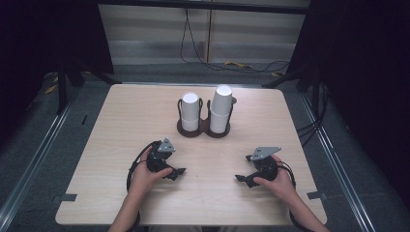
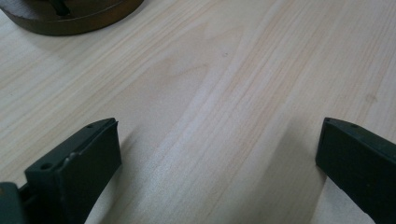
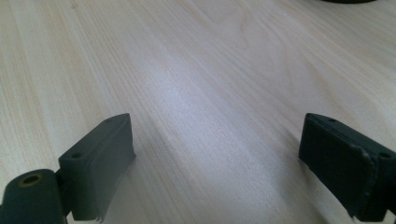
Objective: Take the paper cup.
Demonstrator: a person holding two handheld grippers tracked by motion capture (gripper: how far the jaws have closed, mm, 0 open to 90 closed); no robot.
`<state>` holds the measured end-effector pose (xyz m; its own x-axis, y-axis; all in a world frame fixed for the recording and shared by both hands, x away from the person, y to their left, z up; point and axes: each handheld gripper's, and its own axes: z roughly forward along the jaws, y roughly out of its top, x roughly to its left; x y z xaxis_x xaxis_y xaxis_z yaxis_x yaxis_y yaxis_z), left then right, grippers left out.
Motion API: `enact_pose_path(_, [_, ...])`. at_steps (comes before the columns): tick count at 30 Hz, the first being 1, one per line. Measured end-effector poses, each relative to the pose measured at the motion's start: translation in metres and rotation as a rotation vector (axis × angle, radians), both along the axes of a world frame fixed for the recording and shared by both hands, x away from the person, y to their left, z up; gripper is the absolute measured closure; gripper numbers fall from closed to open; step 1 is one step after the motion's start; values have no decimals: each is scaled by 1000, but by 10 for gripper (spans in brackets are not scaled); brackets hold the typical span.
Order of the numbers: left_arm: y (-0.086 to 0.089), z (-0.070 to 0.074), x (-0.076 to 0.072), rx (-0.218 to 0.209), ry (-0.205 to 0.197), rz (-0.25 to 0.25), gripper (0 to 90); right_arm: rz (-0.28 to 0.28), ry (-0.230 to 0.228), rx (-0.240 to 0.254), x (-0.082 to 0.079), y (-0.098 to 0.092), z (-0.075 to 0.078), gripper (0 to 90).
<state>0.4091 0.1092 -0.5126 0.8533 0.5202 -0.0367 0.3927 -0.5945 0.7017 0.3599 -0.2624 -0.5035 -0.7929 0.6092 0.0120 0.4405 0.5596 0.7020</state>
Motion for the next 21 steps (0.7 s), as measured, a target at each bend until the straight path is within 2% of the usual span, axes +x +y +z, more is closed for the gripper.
enact_pose_path(3, [-1, 1, 0, 7, 5, 1, 0, -6, 1, -1, 0, 2, 0, 97])
enact_pose_path(5, [-2, 3, -1, 28, 21, -3, 0, -6, -1, -9, -1, 3, 2, 152])
enact_pose_path(6, [-4, 5, -1, 40, 25, -7, 10, -8, 12, -3, -1, 3, 4, 166])
enact_pose_path(7, [-4, 5, -1, 31, 24, -13, 39, -16, 27, 16, -1, 4, 6, 165])
enact_pose_path(8, [-4, 7, -2, 37, 25, -22, 127, -31, 9, 23, -1, 4, 10, 167])
enact_pose_path(9, [-4, 8, -2, 14, 33, -23, 162, -33, 7, 29, -1, 5, 11, 168])
enact_pose_path(10, [-4, 8, -2, 14, 33, -23, 161, -33, 7, 29, -1, 5, 11, 168])
enact_pose_path(12, [-3, 9, 0, -9, 54, -31, 156, -33, 7, 71, 1, 7, 15, 167])
enact_pose_path(13, [-3, 10, 1, -9, 74, -34, 163, -31, 9, 67, 3, 10, 17, 167])
enact_pose_path(14, [-3, 10, 1, -9, 74, -34, 163, -31, 9, 67, 3, 10, 17, 167])
enact_pose_path(15, [-4, 12, 2, -11, 88, -40, 163, -37, 26, 91, 6, 14, 18, 166])
enact_pose_path(17, [-4, 14, 3, -18, 90, -48, 162, -51, 28, 104, 11, 16, 20, 155])
enact_pose_path(21, [0, 28, 9, -51, 128, -41, 162, -75, 31, 122, 19, 19, 22, 209])
